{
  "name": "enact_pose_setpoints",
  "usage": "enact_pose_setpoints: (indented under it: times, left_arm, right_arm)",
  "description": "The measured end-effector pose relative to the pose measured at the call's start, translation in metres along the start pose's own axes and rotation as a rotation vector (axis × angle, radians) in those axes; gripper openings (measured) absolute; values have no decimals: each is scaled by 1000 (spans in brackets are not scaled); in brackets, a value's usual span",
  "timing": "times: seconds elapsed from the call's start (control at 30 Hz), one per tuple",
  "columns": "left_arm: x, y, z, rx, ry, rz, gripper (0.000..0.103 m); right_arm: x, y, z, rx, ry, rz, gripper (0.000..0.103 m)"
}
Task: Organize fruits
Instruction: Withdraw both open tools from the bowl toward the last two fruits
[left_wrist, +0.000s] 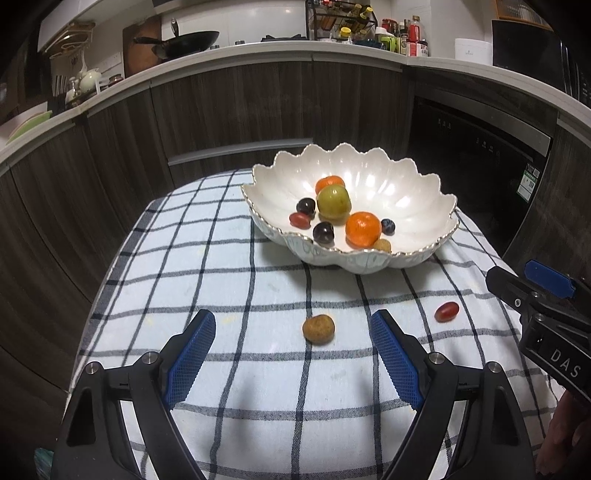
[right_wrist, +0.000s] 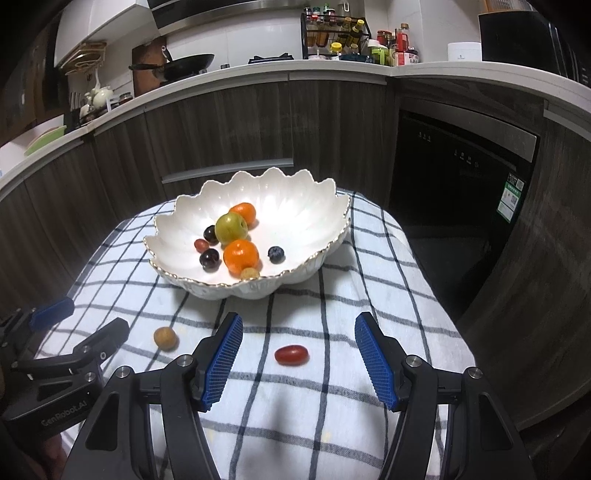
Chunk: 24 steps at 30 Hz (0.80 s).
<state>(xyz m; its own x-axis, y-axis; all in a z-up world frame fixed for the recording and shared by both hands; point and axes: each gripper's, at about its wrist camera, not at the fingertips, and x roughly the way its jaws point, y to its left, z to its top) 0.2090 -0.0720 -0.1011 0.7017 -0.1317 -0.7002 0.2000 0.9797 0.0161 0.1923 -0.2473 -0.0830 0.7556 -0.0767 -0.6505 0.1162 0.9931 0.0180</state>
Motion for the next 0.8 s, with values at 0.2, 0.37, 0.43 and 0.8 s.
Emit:
enact_pose_setpoints:
  times: [0.2, 0.37, 0.43, 0.8]
  left_arm:
    - [3, 0, -6, -2, -4, -5, 86]
    - [6, 2, -10, -15, -2, -11, 86]
    - [7, 3, -11, -23, -3, -19, 86]
    - [23, -1, -18, -26, 19, -33, 86]
  right_arm:
    - [2, -2, -8, 7, 1, -16, 64]
    - [5, -2, -13, 16, 8, -17, 64]
    - [7, -1, -14, 10, 13, -18, 64]
    - [15, 2, -22, -14, 32, -19, 64]
